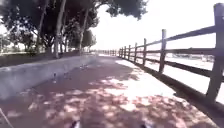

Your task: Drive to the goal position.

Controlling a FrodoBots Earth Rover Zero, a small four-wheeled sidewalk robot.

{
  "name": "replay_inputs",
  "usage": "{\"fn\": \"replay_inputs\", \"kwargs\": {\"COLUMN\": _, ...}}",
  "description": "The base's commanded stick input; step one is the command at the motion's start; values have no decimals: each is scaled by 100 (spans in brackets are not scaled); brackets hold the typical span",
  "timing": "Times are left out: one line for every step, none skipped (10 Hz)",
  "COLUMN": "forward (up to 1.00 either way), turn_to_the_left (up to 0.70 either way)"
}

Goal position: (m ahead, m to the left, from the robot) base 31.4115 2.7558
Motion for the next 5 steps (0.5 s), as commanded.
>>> {"fn": "replay_inputs", "kwargs": {"forward": 100, "turn_to_the_left": 0}}
{"fn": "replay_inputs", "kwargs": {"forward": 100, "turn_to_the_left": 0}}
{"fn": "replay_inputs", "kwargs": {"forward": 100, "turn_to_the_left": 0}}
{"fn": "replay_inputs", "kwargs": {"forward": 100, "turn_to_the_left": 0}}
{"fn": "replay_inputs", "kwargs": {"forward": 100, "turn_to_the_left": 0}}
